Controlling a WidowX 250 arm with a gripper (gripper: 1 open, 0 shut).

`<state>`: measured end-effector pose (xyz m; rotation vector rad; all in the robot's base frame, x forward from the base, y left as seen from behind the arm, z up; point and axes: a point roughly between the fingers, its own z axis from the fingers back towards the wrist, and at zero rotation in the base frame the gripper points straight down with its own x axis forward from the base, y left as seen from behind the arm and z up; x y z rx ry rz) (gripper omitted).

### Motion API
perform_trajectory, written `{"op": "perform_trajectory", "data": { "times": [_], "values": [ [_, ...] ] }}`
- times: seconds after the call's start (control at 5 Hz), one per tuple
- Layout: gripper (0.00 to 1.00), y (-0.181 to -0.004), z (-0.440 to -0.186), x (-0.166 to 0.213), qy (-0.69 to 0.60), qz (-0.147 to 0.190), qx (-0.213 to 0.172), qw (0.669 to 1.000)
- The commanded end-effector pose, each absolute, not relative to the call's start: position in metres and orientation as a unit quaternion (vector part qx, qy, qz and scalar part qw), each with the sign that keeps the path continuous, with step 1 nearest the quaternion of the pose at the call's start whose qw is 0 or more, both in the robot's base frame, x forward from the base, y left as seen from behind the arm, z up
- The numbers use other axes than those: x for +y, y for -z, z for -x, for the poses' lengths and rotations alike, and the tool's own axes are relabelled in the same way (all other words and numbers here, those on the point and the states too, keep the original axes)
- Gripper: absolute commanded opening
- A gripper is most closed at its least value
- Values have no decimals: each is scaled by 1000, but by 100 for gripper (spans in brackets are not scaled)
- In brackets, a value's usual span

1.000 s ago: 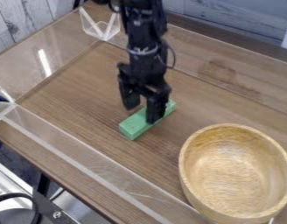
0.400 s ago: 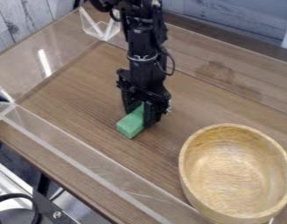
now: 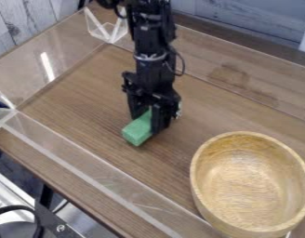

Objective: Put the green block in the brown bowl

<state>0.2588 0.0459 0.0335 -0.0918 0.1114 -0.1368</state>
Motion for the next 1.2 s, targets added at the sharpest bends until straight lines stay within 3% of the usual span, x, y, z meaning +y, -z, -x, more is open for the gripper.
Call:
{"op": "perform_trajectory", "data": {
  "times": [0.0, 0.6, 1.0],
  "values": [
    [0, -81, -282, 56, 53, 41, -9, 998],
    [0, -105, -271, 12, 76, 60, -18, 995],
    [0, -104, -257, -40, 116, 73, -11, 990]
  ]
}}
